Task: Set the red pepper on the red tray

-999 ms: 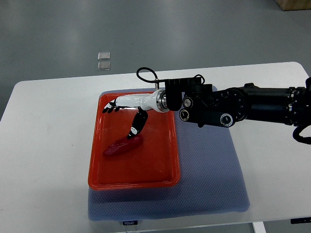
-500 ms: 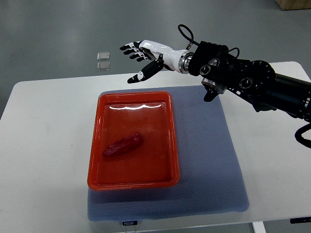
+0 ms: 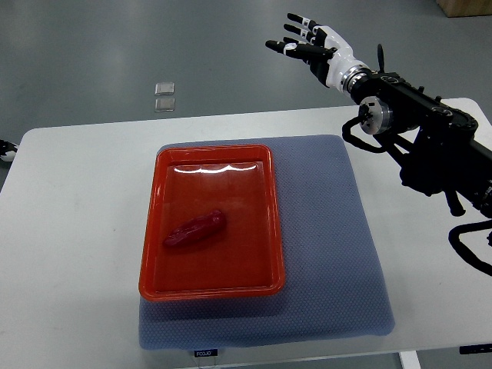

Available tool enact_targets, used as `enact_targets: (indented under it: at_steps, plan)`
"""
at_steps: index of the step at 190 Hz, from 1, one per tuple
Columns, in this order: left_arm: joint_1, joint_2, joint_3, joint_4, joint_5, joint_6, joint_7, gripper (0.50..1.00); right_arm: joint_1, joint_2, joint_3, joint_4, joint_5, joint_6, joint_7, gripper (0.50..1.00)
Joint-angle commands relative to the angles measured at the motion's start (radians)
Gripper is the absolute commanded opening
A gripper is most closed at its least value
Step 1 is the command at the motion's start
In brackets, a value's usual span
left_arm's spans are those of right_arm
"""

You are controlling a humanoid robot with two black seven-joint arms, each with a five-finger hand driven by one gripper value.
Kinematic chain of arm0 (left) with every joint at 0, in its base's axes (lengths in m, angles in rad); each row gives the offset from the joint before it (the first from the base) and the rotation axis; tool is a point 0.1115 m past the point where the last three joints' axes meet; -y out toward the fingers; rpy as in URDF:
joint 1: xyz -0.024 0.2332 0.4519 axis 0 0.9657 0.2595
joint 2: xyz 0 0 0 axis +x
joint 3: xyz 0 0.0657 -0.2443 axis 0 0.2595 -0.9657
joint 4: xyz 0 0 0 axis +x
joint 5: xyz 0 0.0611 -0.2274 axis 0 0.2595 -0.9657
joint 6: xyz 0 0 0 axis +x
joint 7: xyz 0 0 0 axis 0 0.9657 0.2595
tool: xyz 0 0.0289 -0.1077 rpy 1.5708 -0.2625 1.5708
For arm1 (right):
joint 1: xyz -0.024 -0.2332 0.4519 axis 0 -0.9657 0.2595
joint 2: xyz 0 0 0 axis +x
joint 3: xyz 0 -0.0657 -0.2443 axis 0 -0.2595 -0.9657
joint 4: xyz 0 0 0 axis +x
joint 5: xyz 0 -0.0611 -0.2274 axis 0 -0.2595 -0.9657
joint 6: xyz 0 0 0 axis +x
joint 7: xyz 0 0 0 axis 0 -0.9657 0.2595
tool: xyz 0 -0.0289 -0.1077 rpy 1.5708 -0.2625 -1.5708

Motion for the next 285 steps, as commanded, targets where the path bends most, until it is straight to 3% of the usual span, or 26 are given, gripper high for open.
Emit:
enact_targets:
  at_steps: [1, 19, 56, 73, 110, 162, 188, 231, 261, 285]
  plan:
    - [0.0, 0.0, 0.001, 0.0, 0.0, 0.0, 0.0, 1.0, -0.05, 0.002, 0.071, -0.012, 0.033, -0.033, 0.002, 0.919]
    - [0.0, 0.0, 0.001, 0.0, 0.0, 0.0, 0.0, 1.0, -0.073, 0.004, 0.104, -0.02, 0.045, -0.056, 0.011, 0.919]
    - [0.0, 0.0, 0.001, 0.0, 0.0, 0.0, 0.0, 1.0, -0.116, 0.006, 0.134, -0.049, 0.045, -0.1, 0.141, 0.919]
    - [0.0, 0.0, 0.001, 0.0, 0.0, 0.0, 0.0, 1.0, -0.126, 0.007, 0.135, -0.064, 0.047, -0.119, 0.167, 0.919]
    - [0.0, 0.0, 0.001, 0.001, 0.0, 0.0, 0.0, 1.0, -0.141, 0.007, 0.135, -0.069, 0.047, -0.16, 0.176, 0.919]
    - [0.0, 0.0, 0.001, 0.0, 0.0, 0.0, 0.0, 1.0, -0.167, 0.015, 0.132, -0.069, 0.048, -0.16, 0.172, 0.919]
    - [0.0, 0.0, 0.001, 0.001, 0.0, 0.0, 0.0, 1.0, -0.179, 0.033, 0.134, -0.061, 0.073, -0.14, 0.17, 0.919]
    - [0.0, 0.0, 0.001, 0.0, 0.0, 0.0, 0.0, 1.0, -0.19, 0.032, 0.135, -0.061, 0.165, -0.045, 0.169, 0.919]
    - [0.0, 0.0, 0.001, 0.0, 0.0, 0.0, 0.0, 1.0, -0.214, 0.025, 0.137, -0.063, 0.185, 0.064, 0.172, 0.919]
    - [0.0, 0.0, 0.001, 0.0, 0.0, 0.0, 0.0, 1.0, -0.218, 0.027, 0.149, -0.066, 0.229, 0.064, 0.203, 0.921]
